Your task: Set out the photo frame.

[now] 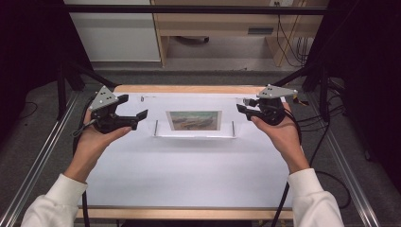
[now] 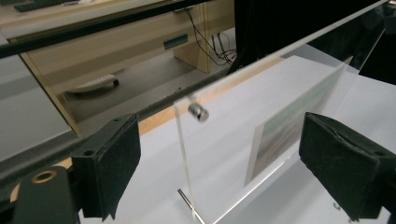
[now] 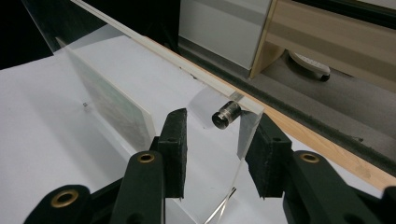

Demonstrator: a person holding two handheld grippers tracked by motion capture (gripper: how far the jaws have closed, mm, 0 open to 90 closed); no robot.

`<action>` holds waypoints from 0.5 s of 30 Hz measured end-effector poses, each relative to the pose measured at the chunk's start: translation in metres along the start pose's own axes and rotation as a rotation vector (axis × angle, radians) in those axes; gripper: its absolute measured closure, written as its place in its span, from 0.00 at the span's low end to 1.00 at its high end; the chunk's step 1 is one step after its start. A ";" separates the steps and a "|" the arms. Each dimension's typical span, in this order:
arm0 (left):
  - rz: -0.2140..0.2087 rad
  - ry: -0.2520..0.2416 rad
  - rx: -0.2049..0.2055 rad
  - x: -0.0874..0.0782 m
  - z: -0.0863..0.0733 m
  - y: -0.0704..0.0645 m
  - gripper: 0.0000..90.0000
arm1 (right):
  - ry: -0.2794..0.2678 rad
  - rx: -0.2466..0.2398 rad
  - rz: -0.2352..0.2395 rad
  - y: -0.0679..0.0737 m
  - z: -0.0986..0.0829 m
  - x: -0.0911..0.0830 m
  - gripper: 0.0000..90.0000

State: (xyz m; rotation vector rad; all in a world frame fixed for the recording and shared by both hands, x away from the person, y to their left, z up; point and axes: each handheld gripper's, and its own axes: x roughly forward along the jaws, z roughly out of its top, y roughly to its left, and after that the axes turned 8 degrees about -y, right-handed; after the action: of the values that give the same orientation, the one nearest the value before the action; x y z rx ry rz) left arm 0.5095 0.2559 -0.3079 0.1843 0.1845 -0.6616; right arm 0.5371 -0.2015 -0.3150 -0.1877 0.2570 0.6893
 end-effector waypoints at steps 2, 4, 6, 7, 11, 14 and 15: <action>0.002 0.001 -0.014 -0.001 -0.005 0.002 0.14 | -0.001 0.005 -0.002 -0.001 0.000 0.002 0.68; 0.006 0.005 -0.019 -0.002 -0.010 0.003 0.13 | -0.002 0.007 -0.005 -0.002 0.001 0.003 0.68; 0.002 0.013 -0.036 -0.003 -0.015 0.005 0.13 | -0.003 0.012 -0.009 -0.004 0.001 0.005 0.68; 0.003 0.021 -0.042 -0.003 -0.018 0.005 0.13 | -0.003 0.016 -0.009 -0.004 0.001 0.005 0.68; 0.005 0.038 -0.054 -0.003 -0.030 0.005 0.12 | -0.005 0.025 -0.011 -0.006 0.002 0.008 0.68; 0.006 0.050 -0.063 -0.002 -0.039 0.006 0.12 | -0.008 0.031 -0.012 -0.008 0.002 0.009 0.68; 0.008 0.052 -0.067 -0.002 -0.042 0.006 0.12 | -0.009 0.034 -0.011 -0.009 0.002 0.010 0.68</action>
State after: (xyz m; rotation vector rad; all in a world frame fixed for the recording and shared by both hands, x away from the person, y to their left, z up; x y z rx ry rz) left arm 0.5076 0.2712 -0.3470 0.1379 0.2551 -0.6419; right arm 0.5506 -0.2013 -0.3150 -0.1537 0.2591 0.6739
